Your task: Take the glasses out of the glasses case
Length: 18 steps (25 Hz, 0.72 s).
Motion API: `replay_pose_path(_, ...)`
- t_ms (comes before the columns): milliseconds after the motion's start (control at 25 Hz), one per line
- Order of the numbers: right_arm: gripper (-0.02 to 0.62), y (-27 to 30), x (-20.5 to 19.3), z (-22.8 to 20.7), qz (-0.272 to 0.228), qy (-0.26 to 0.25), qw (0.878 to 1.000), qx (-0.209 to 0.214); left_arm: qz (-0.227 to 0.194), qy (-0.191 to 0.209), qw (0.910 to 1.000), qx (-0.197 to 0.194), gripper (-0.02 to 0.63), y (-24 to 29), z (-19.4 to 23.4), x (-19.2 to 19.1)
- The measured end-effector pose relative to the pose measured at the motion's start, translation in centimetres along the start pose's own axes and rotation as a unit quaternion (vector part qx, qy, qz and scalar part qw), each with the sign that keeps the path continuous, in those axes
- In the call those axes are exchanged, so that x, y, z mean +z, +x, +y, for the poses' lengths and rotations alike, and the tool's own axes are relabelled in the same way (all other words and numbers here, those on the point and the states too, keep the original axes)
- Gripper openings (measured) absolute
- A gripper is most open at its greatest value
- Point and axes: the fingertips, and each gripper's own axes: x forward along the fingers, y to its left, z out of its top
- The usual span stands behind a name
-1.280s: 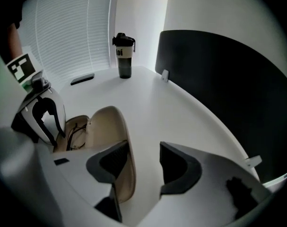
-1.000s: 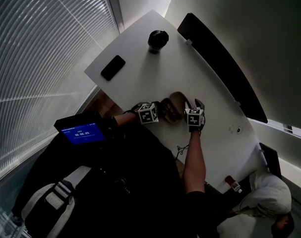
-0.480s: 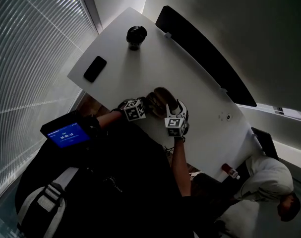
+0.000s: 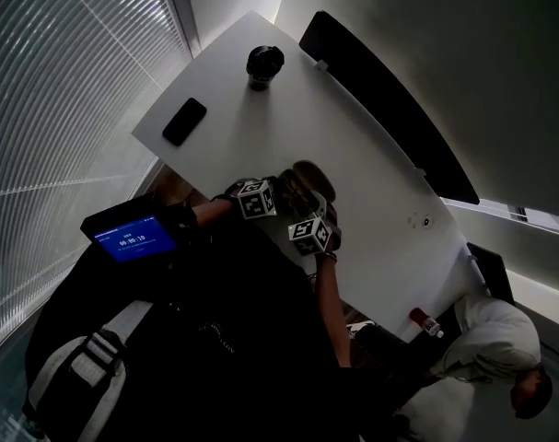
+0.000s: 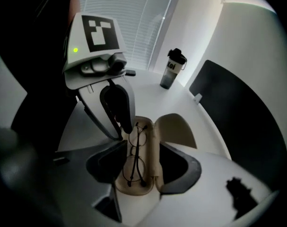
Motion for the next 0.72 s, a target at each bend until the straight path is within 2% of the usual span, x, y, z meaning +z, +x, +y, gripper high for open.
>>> replay_pose_path(160,0.225,1.1,0.2,1.2,0.025,-0.003,0.999,0.038,0.007,-0.004,1.0,-0.006,0.092,0.1,-0.1,-0.6)
replay_pose_path(400,0.224,2.5,-0.7,2.3,0.059,-0.019,0.996,0.07,0.01,-0.002,0.9999,-0.011,0.091,0.1,-0.1,-0.8)
replay_pose_path(640,0.218,3.6,-1.5,2.7,0.088,-0.039,0.993,0.074,0.021,0.007,0.9996,-0.018,0.091,0.3,-0.4,-1.5)
replay_pose_path(720,0.217,3.6,-1.5,2.7,0.093,-0.03,0.992,0.078,0.019,0.007,0.9996,-0.018,0.091,0.3,-0.4,-1.4)
